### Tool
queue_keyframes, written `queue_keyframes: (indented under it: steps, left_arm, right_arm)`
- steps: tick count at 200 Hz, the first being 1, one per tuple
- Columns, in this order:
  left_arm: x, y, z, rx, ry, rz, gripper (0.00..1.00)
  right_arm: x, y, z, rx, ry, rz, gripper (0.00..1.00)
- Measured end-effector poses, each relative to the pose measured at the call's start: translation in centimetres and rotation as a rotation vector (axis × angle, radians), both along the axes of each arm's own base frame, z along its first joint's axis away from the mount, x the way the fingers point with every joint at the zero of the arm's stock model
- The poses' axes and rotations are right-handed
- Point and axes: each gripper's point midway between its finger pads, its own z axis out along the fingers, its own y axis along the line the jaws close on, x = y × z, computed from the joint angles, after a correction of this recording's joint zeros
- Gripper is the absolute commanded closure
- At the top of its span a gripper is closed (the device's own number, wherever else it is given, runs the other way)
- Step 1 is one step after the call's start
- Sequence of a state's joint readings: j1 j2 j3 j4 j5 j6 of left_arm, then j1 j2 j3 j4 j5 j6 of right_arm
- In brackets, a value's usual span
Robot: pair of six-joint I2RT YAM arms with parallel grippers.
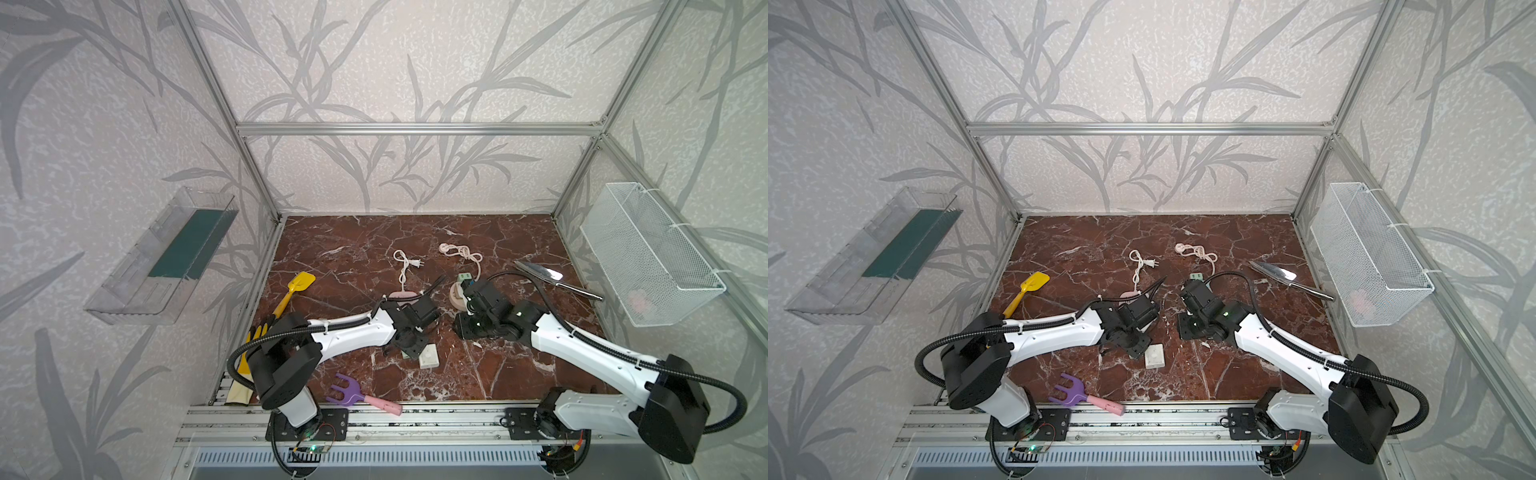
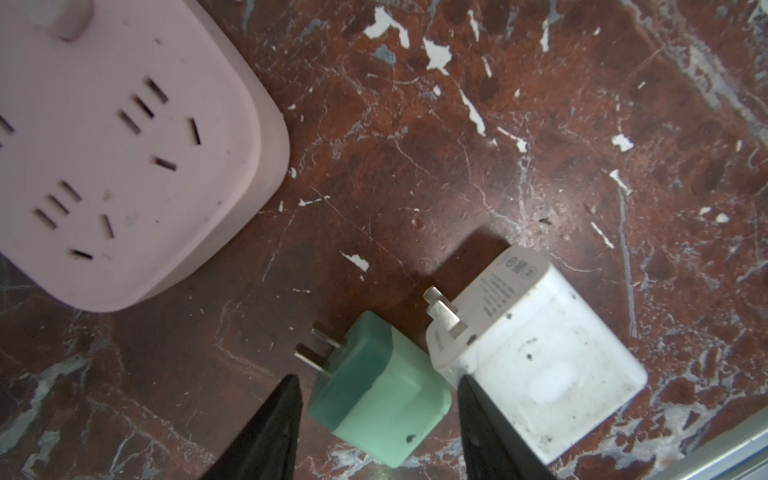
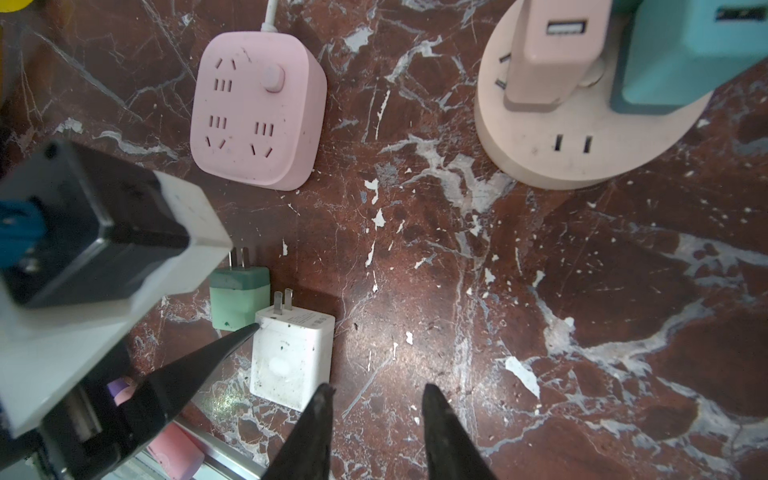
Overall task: Insert the plug
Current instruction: 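Close the left gripper on the mint green adapter beside the white adapter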
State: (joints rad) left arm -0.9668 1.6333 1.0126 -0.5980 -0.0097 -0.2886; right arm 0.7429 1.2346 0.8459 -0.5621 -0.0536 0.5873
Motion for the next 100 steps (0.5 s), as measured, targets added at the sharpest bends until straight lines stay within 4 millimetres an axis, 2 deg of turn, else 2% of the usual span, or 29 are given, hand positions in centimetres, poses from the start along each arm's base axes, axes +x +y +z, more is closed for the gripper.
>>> queue_keyframes:
  steps: [64,100]
  left_arm:
    - [0.2,0.2,1.5,-0.021,-0.034,0.005,0.41]
    - [0.0,0.8,1.3,0.006,-0.027,0.007,0.41]
  right_arm:
    - [0.2,0.3,0.1,0.014,-0.004,0.001,0.63]
    - [0.2,0.4,-0.1,0.014,0.002,0.002,0.63]
